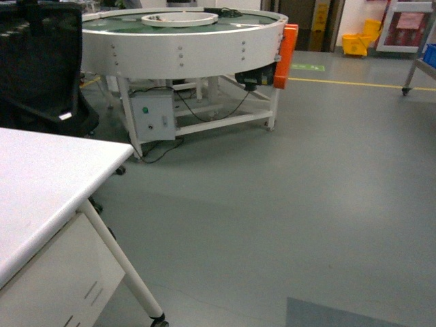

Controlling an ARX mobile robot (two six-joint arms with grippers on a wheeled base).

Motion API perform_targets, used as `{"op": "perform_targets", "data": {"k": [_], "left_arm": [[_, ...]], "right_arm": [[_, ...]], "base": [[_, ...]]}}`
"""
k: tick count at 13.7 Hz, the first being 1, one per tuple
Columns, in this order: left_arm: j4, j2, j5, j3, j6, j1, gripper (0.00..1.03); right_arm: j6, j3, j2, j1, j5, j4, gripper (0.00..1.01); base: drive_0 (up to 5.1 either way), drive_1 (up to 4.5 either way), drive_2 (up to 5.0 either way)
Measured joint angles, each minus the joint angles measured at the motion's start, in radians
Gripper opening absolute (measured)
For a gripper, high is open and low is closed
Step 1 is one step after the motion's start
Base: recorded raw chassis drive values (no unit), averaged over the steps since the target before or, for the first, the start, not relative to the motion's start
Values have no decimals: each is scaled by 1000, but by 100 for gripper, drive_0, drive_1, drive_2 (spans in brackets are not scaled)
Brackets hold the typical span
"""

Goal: Pick red block from blue box to shelf

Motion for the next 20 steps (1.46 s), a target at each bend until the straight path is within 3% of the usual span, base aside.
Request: {"op": "perform_targets", "data": {"k": [14,16,20], "left_arm": [[0,0,0,0,0,0,98],[0,0,2,0,0,-1,98],[0,0,1,0,0,-1,98]], "right_arm": [[0,0,0,0,0,0,28],[0,0,0,0,2,0,28],[0,0,0,0,1,0,28]], "base": [[-147,-147,-147],[0,0,0],[-4,421,-428]]}}
